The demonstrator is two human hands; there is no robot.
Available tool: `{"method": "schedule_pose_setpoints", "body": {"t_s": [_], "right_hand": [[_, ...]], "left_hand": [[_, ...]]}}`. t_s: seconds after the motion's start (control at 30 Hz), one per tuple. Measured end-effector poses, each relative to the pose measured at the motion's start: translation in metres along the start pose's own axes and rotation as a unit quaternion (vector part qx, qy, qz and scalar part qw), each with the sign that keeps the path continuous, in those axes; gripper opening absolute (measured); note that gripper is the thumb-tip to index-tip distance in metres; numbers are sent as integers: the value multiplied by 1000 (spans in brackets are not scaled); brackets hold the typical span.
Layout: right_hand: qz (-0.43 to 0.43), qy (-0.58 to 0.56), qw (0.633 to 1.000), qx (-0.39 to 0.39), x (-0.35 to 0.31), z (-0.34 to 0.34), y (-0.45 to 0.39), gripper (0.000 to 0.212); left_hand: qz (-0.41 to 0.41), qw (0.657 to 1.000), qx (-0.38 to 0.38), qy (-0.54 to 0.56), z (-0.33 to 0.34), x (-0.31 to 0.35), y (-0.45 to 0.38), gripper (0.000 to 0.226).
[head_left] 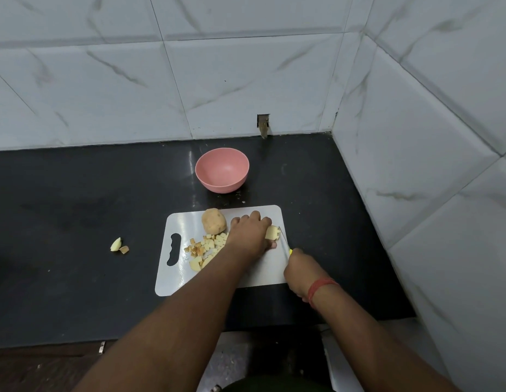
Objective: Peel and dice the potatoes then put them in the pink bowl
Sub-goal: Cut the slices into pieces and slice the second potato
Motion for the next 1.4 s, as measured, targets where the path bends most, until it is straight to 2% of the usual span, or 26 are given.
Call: {"method": "schedule_pose_setpoints", "body": {"t_s": [0.13, 0.37, 0.5, 0.67, 1.4], "right_hand": [[0, -4, 1000, 0, 2, 1, 6, 36], [10, 9, 1000, -12, 1, 1, 12, 37], [4, 8, 1000, -10, -1, 4, 12, 34], [-49, -10, 999, -13, 0, 0, 14, 31], [-39, -46, 998, -8, 4, -2, 20, 31]], "left_hand": [[3, 999, -1, 33, 1, -5, 1, 56], [43, 996, -46, 58, -8, -15, 6, 60], [42, 997, -21, 63, -10, -11, 7, 56], [45, 997, -1, 56, -7, -8, 8, 55], [50, 997, 40, 36, -1, -6, 10, 51]]}}
Point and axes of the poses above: each hand's wrist, its own y-axis away from the middle knuckle, its own z-axis out of the palm, x = y × z, the point moved 2 cm from there along -y, towards the middle knuckle, and after that the axes turned 12 degrees about x, right-handed, at the moved point
